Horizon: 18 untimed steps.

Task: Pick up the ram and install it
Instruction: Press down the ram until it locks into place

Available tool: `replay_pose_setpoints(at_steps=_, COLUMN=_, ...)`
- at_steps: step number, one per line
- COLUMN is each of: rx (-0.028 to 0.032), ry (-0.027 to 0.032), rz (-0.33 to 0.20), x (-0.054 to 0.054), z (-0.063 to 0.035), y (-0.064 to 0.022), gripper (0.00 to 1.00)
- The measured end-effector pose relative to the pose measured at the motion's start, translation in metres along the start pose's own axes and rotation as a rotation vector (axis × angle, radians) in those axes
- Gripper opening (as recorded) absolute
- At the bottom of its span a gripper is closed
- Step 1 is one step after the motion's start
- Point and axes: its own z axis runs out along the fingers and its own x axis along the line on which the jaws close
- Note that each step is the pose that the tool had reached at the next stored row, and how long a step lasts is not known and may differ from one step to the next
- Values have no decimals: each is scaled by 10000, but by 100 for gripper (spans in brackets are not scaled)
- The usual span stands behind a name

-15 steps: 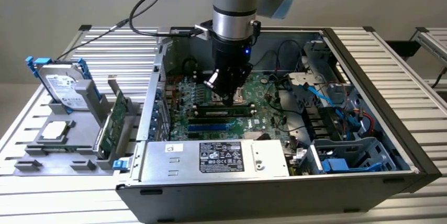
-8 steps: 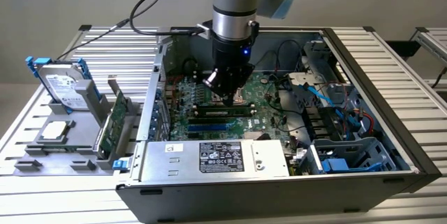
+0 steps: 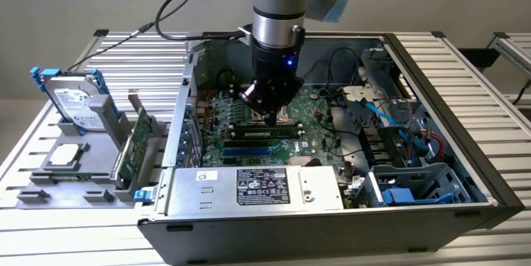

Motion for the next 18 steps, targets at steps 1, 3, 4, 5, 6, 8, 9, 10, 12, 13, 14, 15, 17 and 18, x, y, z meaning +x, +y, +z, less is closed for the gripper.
replay_pose_setpoints(at_steps=1, rx=-3, ry=9, rz=138, x=0, z=0, y=0, gripper=11)
replay_pose_setpoints(at_steps=3, rx=-10, ry=27, rz=409, x=0, z=1, y=0, gripper=11)
replay_pose_setpoints(at_steps=4, rx=-13, ry=36, rz=560, x=0, z=2, y=0, gripper=11)
replay_pose_setpoints(at_steps=5, rx=-17, ry=45, rz=695, x=0, z=3, y=0, gripper=11)
replay_pose_setpoints(at_steps=6, rx=-18, ry=54, rz=834, x=0, z=3, y=0, gripper=11)
replay_pose_setpoints(at_steps=8, rx=-23, ry=72, rz=1108, x=0, z=5, y=0, gripper=11)
replay_pose_setpoints(at_steps=9, rx=-26, ry=81, rz=1246, x=0, z=6, y=0, gripper=11)
replay_pose_setpoints(at_steps=10, rx=-28, ry=91, rz=1392, x=0, z=6, y=0, gripper=11)
replay_pose_setpoints(at_steps=12, rx=-32, ry=109, rz=1669, x=0, z=8, y=0, gripper=11)
replay_pose_setpoints(at_steps=13, rx=-34, ry=118, rz=1805, x=0, z=8, y=0, gripper=11)
replay_pose_setpoints(at_steps=14, rx=-36, ry=126, rz=1938, x=-1, z=9, y=1, gripper=11)
replay_pose_setpoints(at_steps=15, rx=-36, ry=134, rz=2073, x=0, z=10, y=0, gripper=11)
replay_pose_setpoints(at_steps=17, rx=-32, ry=146, rz=2319, x=0, z=10, y=1, gripper=11)
replay_pose_setpoints(at_steps=18, rx=-29, ry=152, rz=2440, x=0, z=11, y=1, gripper=11)
